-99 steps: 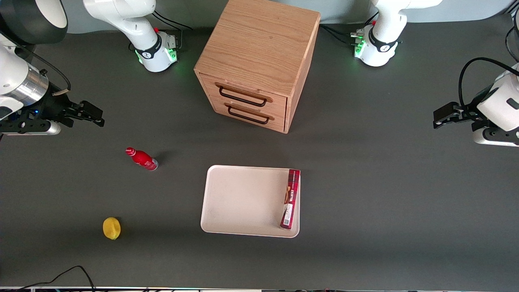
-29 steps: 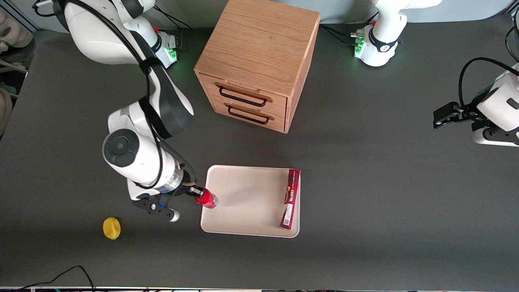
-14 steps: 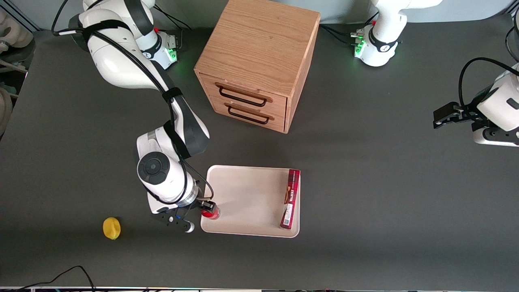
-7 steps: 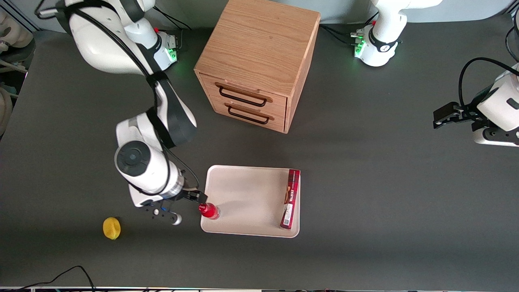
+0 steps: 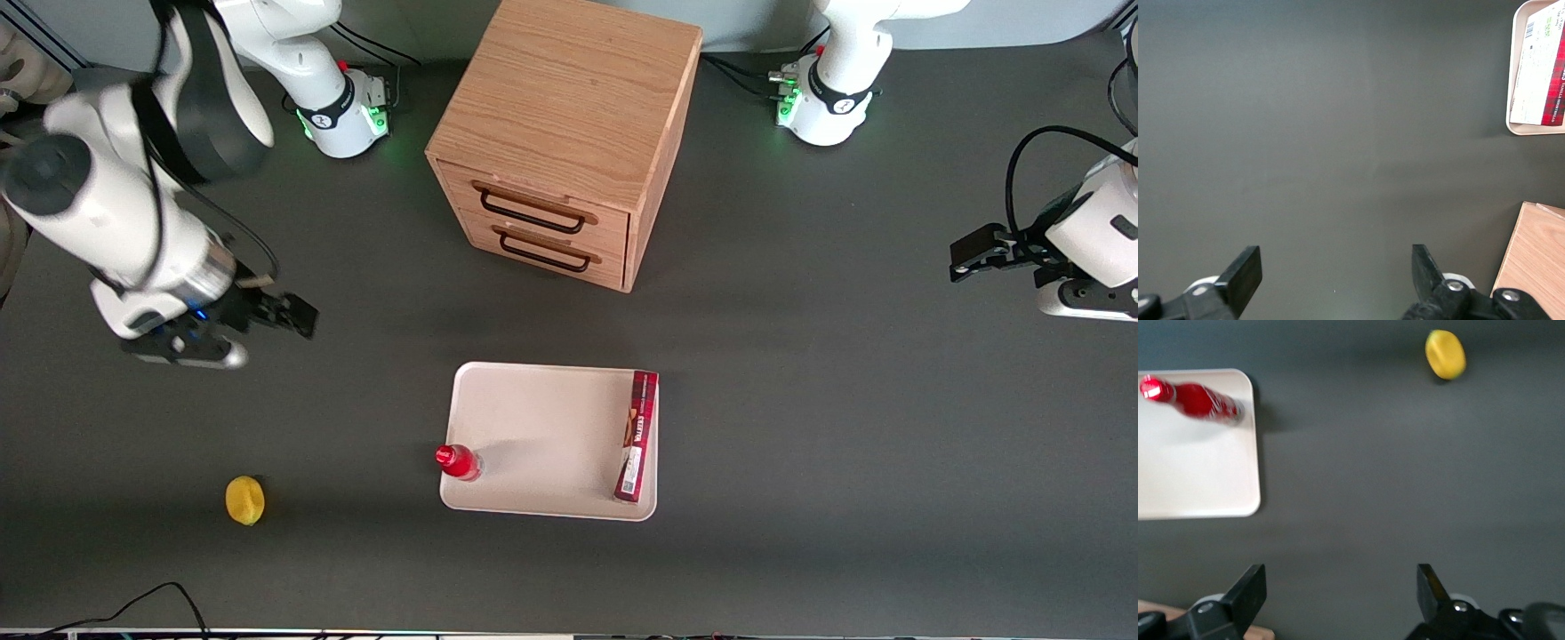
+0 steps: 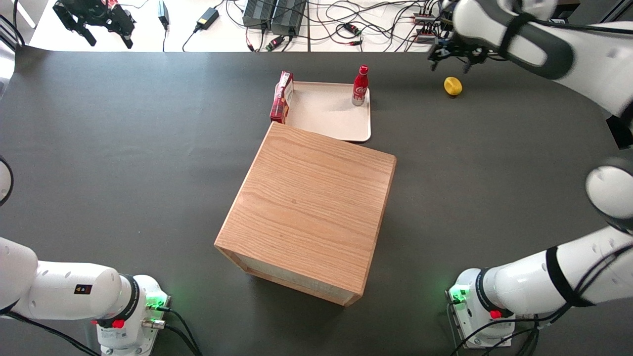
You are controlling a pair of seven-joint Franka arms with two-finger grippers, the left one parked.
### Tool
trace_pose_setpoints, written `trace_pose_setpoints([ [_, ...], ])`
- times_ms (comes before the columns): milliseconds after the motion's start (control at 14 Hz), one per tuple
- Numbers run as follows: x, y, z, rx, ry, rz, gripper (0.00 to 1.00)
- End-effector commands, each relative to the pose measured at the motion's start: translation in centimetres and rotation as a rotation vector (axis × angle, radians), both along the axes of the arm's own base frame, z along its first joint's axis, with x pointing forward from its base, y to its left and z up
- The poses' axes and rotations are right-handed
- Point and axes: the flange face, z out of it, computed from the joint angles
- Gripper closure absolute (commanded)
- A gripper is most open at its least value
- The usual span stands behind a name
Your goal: Place coke bottle on tray
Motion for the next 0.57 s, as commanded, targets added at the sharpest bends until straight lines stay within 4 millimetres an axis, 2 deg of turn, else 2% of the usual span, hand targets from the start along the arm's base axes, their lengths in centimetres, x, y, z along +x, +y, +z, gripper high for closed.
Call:
trace_pose_setpoints([
  [0, -5.8, -3.9, 3.7, 0.004, 0.01, 0.096, 0.0],
  [143, -6.3, -5.8, 5.8, 0.05, -0.01, 0.067, 0.0],
  [286, -6.1, -6.6, 7.8, 0.05, 0.012, 0.097, 0.0],
  [500, -5.9, -7.7, 9.1, 0.056, 0.026, 0.094, 0.0],
])
